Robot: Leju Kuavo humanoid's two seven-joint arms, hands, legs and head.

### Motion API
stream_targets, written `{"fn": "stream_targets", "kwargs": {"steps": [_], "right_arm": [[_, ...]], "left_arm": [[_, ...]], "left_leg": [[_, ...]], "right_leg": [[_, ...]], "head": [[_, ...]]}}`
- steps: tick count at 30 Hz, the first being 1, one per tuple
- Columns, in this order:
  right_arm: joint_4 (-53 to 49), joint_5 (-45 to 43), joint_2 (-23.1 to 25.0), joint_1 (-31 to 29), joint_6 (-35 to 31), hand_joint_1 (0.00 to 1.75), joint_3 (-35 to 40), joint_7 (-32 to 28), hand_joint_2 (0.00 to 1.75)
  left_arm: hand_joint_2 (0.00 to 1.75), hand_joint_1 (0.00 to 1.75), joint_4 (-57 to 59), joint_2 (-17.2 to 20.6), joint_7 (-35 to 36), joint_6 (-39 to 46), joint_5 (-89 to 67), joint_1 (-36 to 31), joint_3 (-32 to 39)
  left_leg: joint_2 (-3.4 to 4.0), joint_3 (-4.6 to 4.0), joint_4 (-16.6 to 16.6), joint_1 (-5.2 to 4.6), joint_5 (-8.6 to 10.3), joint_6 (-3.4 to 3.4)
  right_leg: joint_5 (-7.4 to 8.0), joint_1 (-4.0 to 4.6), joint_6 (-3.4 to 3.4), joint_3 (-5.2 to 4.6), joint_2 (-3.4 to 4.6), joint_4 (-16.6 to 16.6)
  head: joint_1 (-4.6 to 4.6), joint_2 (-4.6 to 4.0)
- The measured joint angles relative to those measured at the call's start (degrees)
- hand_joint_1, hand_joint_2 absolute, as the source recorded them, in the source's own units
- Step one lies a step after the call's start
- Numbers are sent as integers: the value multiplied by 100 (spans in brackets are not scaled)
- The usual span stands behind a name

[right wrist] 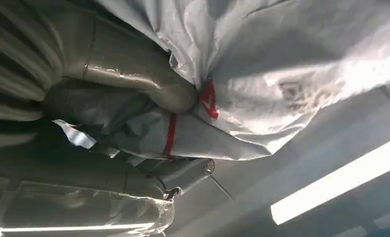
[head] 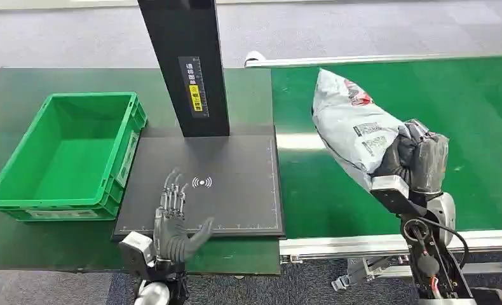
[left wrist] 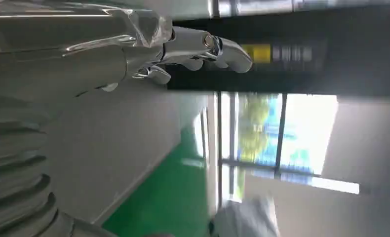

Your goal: Moved the parcel from conveyor to table for the left to box.

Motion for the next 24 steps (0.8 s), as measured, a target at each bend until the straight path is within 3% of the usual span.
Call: {"fn": "stream_targets", "kwargs": {"steps": [7,11,17,21,24], "right_arm": [[0,143,310,-255,-135,175,330,16,175],[279,1436,430,-623,84,175,892,384,175],[1599,1613,859,-1029,2032,175,2479,457,175],[2630,1074,1038,-1119,3271,175,3386,152,175],[3165,843,1132,-1156,3469,175,3801,44,175]], "left_arm": [[175,0,15,-59,-4,174,176,-138,-2],[175,0,57,-63,-2,375,441,-189,7],[175,0,195,-131,-2,410,817,-337,28],[175,0,343,-138,11,295,845,-473,39],[175,0,450,-138,15,277,850,-527,42]], "left_leg": [[-8,-2,0,0,1,0],[20,-1,-2,0,-1,-1],[1,2,-2,13,3,-5],[0,0,-1,12,2,-4],[7,2,-1,10,-2,-3]], "right_leg": [[-1,0,1,0,-5,0],[0,0,0,-6,20,0],[-1,12,-1,-4,4,1],[-2,12,-1,-3,3,-1],[-2,9,-1,-4,8,-4]], "head": [[4,-2],[6,-2],[4,-2],[4,-2],[7,-2]]}}
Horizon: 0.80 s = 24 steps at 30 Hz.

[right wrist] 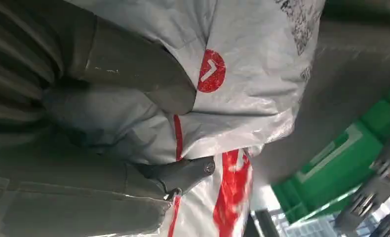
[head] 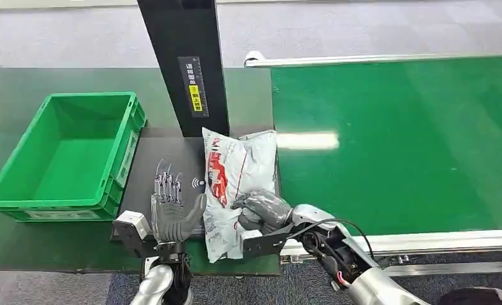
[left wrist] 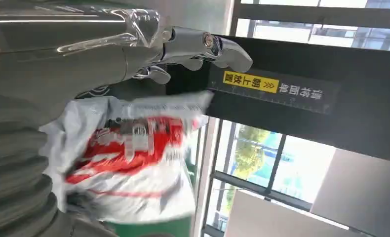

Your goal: Moved the parcel from conveyor to table for the left to box.

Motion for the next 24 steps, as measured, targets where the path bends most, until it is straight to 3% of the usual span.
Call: {"fn": "stream_targets", "kwargs": {"steps": [10,15,17,24], "right_arm": [[546,-39,122,-347,46,175,377,-44,175],[725,-156,186,-416,485,175,541,18,175],[797,-377,210,-423,605,0,581,-56,175],[765,-2263,190,-282,1104,0,114,-177,175]], "left_arm": [[175,0,146,0,0,-4,0,-30,0],[175,0,153,0,6,127,26,-71,20],[175,0,153,2,22,183,28,-87,28],[175,0,57,20,76,269,-6,45,46]], "left_leg": [[17,64,-2,2,-6,-3],[27,107,-3,2,-15,-10],[34,121,-4,2,-21,-11],[26,112,-2,2,-19,-10]], "right_leg": [[-1,2,-3,52,14,-3],[-5,2,-7,85,26,-4],[-7,2,-9,100,31,-5],[-5,2,-8,98,29,-3]], "head": [[-2,0],[-2,0],[-2,0],[-2,0]]}}
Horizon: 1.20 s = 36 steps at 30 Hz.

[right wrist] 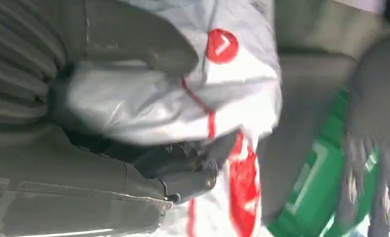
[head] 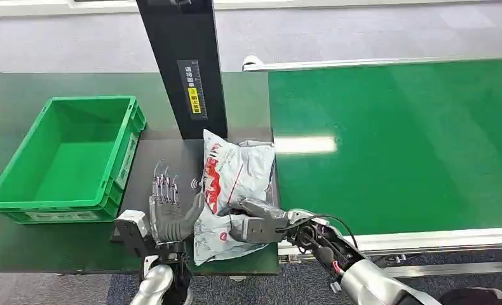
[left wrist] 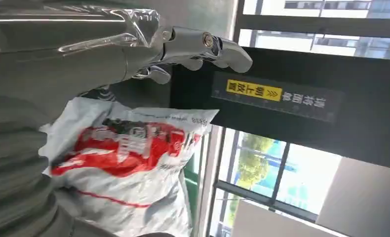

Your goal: Moved the parcel from conveyor to table for the left to box.

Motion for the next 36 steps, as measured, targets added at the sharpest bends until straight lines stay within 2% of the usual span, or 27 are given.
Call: {"fn": "stream_targets", "kwargs": {"steps": [4,8,14,21,26,31,33,36], "right_arm": [[-591,-353,-156,289,-422,0,-684,199,175],[-993,-384,-271,489,-488,0,-1064,256,175],[-1947,-546,-394,1012,-875,0,-1812,217,175],[-2745,-216,-411,1558,-916,0,-2707,123,175],[-3054,237,-402,1822,-1097,0,-3135,164,175],[-3553,-76,-402,2176,-1104,0,-3580,51,175],[-3835,-117,-387,2326,-1041,0,-3800,55,175],[-4192,-159,-322,2499,-895,0,-4121,197,175]], "left_arm": [[175,0,-131,0,75,-98,-173,172,22],[175,0,-225,-2,101,-127,-221,257,57],[175,0,-260,-4,317,-819,-461,325,74],[175,0,-215,-4,293,-1326,-770,336,-48],[175,0,-217,-4,343,-1362,-1178,354,-90],[175,0,-221,11,330,-1139,-1951,300,-83],[175,0,-221,39,584,-1150,-2710,154,-87],[175,0,-69,90,1539,-1211,-4304,-232,-212]], "left_leg": [[-9,-28,1,-1,2,2],[-8,-42,3,-2,1,3],[-13,-60,2,-2,0,2],[-13,-67,2,-2,0,2],[-16,-67,2,-2,0,2],[-17,-69,3,-2,-1,2],[-21,-71,2,-2,0,2],[-19,-70,2,-2,0,3]], "right_leg": [[0,-1,1,-23,-4,0],[0,-2,2,-38,-4,-1],[-1,-1,2,-55,-13,-1],[-2,-2,2,-58,-15,-2],[-2,-2,2,-59,-15,-2],[-2,-2,2,-62,-15,-2],[-2,-2,2,-63,-17,-3],[-1,-2,2,-61,-17,-3]], "head": [[0,2],[0,0],[2,0],[0,2],[0,0],[0,0],[0,0],[4,0]]}}
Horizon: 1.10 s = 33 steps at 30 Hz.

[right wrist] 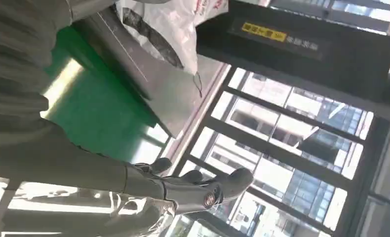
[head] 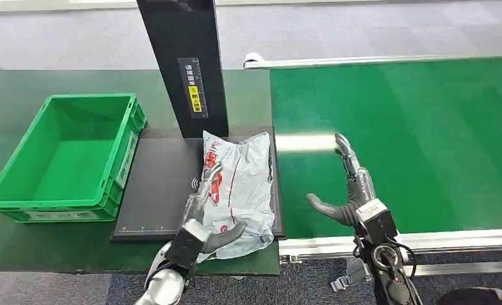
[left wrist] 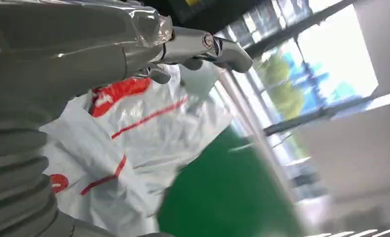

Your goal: Moved the parcel from conveyor to table for the left to box.

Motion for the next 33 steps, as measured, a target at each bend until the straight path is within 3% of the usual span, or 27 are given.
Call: {"fn": "stream_targets", "kwargs": {"steps": [4,16,17,18,19,27,33], "right_arm": [[-198,195,138,118,291,0,-338,208,175],[-291,592,409,302,448,0,-660,252,175],[-313,623,420,331,446,0,-674,254,175],[-342,640,426,365,446,0,-694,254,175],[-363,643,437,387,449,0,-726,256,175],[-458,702,459,466,518,0,-862,425,175],[-322,275,459,458,799,0,-1006,1177,175]], "left_arm": [[175,0,725,-20,975,63,-1195,-527,-123],[175,3,2313,-238,1959,235,-2517,-1217,-151],[175,98,2368,-247,2043,284,-2664,-1239,-134],[175,154,2412,-260,2050,312,-2730,-1250,-83],[175,168,2453,-278,2039,328,-2771,-1257,-29],[175,175,2528,-332,1488,625,-2776,-1258,227],[175,175,2291,-330,823,1180,-2288,-1091,424]], "left_leg": [[4,4,1,0,2,1],[0,18,-2,0,-2,3],[2,21,-3,0,-3,3],[5,26,-3,0,-3,3],[5,30,-3,0,-3,3],[4,44,-3,0,0,3],[0,26,-2,0,0,4]], "right_leg": [[2,0,0,1,1,0],[-1,0,0,23,0,-1],[-1,0,0,28,0,-1],[0,0,0,31,1,-1],[0,0,0,34,1,-1],[0,0,-1,45,1,0],[0,0,0,33,0,1]], "head": [[-4,0],[-2,0],[-4,0],[-4,0],[-4,2],[-4,0],[-4,2]]}}
